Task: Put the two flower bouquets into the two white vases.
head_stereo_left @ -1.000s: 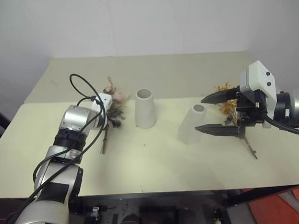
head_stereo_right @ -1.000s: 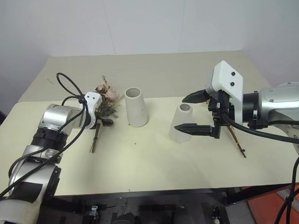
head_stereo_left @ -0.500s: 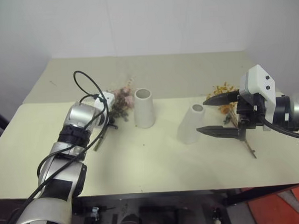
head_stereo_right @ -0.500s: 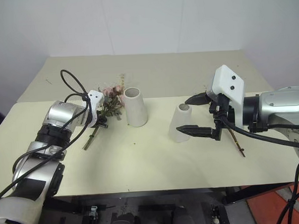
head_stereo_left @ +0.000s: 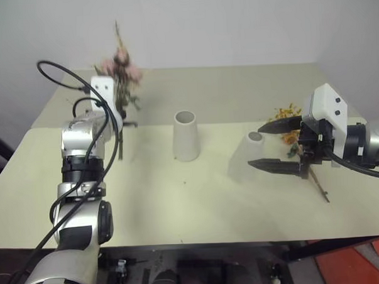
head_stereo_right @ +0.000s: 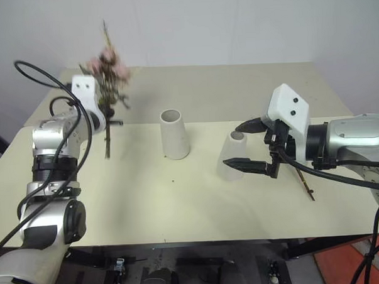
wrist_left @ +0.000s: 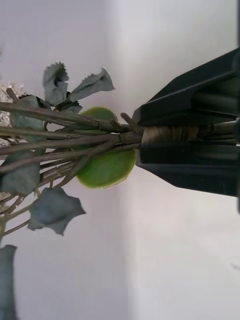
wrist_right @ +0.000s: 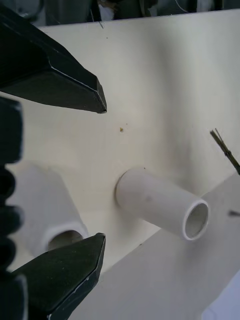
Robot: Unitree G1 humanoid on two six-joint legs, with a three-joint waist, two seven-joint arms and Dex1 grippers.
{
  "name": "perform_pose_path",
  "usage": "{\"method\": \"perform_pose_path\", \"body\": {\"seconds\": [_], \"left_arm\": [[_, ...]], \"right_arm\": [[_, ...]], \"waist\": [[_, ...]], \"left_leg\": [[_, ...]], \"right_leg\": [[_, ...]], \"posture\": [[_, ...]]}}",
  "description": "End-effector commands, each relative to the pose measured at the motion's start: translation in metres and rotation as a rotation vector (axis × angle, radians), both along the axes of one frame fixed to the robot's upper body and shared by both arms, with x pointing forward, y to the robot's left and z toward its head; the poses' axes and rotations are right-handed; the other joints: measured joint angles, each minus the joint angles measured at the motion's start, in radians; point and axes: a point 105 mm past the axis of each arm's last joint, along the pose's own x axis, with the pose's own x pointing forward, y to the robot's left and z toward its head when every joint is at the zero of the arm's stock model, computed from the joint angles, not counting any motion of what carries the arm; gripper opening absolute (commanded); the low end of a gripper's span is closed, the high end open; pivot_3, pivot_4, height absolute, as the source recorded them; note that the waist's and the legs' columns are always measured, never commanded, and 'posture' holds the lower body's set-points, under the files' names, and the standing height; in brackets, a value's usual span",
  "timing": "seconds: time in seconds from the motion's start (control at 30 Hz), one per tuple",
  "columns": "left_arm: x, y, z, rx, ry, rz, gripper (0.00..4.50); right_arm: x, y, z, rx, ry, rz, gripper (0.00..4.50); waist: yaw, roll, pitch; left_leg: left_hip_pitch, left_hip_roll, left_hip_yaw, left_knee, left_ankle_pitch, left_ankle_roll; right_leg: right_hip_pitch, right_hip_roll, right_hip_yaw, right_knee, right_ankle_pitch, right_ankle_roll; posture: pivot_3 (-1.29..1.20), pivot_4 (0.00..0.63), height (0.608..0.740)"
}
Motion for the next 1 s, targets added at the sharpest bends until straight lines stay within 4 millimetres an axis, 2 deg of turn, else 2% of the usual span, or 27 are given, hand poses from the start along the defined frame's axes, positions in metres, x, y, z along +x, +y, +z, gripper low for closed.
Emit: {"method": "perform_pose_path", "body": {"seconds": [0.03, 0.1, 0.23, 0.3, 0.37, 0.47, 0.6, 0.7, 0.87, 1.0], "left_arm": [[-0.004, -0.013, 0.077, -0.124, -0.381, -0.081, 0.12], [-0.007, -0.015, 0.104, -0.185, -0.528, -0.112, 0.12], [-0.017, -0.017, 0.143, -0.328, -0.678, -0.233, 0.12], [-0.025, -0.018, 0.156, -0.341, -0.776, -0.290, 0.12], [-0.030, -0.022, 0.161, -0.345, -0.834, -0.368, 0.12], [-0.034, -0.024, 0.162, -0.480, -0.897, -0.482, 0.12], [-0.039, -0.040, 0.148, -0.631, -0.882, -0.751, 0.12], [-0.042, -0.036, 0.139, -0.819, -0.884, -0.890, 0.12], [-0.041, -0.048, 0.130, -0.842, -0.846, -0.971, 0.12], [-0.039, -0.066, 0.123, -0.757, -0.794, -1.004, 0.12]], "right_arm": [[0.003, -0.003, 0.024, 0.053, -0.104, -0.058, 4.50], [0.004, -0.003, 0.026, 0.069, -0.115, -0.078, 4.50], [0.000, -0.002, 0.022, 0.075, -0.116, -0.104, 4.50], [-0.003, -0.002, 0.020, 0.085, -0.121, -0.115, 4.50], [-0.006, 0.000, 0.019, 0.098, -0.124, -0.123, 4.50], [-0.009, 0.002, 0.016, 0.113, -0.129, -0.138, 4.50], [-0.011, 0.003, 0.012, 0.129, -0.137, -0.168, 4.50], [-0.013, 0.004, 0.010, 0.131, -0.144, -0.180, 4.50], [-0.014, 0.003, 0.011, 0.137, -0.156, -0.199, 4.50], [-0.016, 0.004, 0.011, 0.146, -0.162, -0.207, 4.50]], "waist": [[0.005, 0.000, 0.000], [0.011, 0.000, 0.000], [0.009, 0.000, 0.000], [0.008, 0.000, 0.000], [0.009, 0.000, 0.000], [0.009, 0.000, 0.000], [0.005, 0.000, 0.000], [0.001, 0.000, 0.000], [-0.009, 0.000, 0.000], [-0.013, 0.000, 0.000]], "left_leg": [[0.000, 0.000, 0.001, 0.000, 0.000, 0.000], [-0.001, 0.000, 0.002, 0.000, 0.000, 0.000], [-0.001, 0.000, 0.004, 0.000, 0.000, 0.000], [-0.001, 0.000, 0.004, 0.000, 0.000, 0.001], [-0.001, 0.000, 0.004, 0.000, 0.000, 0.001], [-0.001, 0.000, 0.004, 0.002, 0.000, 0.001], [-0.001, 0.000, 0.004, 0.003, 0.000, 0.001], [-0.002, 0.000, 0.004, 0.004, -0.001, 0.002], [-0.002, 0.000, 0.003, 0.004, -0.001, 0.002], [-0.002, 0.000, 0.003, 0.004, -0.001, 0.002]], "right_leg": [[0.000, 0.000, 0.000, 0.000, 0.000, 0.000], [-0.001, 0.000, 0.000, -0.001, 0.001, 0.000], [0.000, 0.000, 0.000, -0.002, 0.001, 0.000], [0.000, 0.000, 0.000, -0.001, 0.001, 0.000], [0.000, 0.000, 0.000, -0.001, 0.001, 0.001], [0.001, 0.000, -0.001, -0.001, 0.001, 0.001], [0.001, 0.001, -0.001, -0.001, 0.001, 0.001], [0.002, 0.001, -0.001, 0.000, 0.001, 0.001], [0.002, 0.001, -0.002, 0.001, 0.002, 0.001], [0.002, 0.001, -0.002, 0.001, 0.002, 0.001]], "posture": [[0.00, 0.150, 0.740], [0.00, 0.150, 0.740], [0.00, 0.150, 0.740], [0.00, 0.150, 0.740], [0.00, 0.150, 0.740], [0.00, 0.150, 0.740], [0.00, 0.150, 0.740], [0.00, 0.150, 0.740], [0.00, 0.150, 0.740], [0.00, 0.150, 0.740]]}}
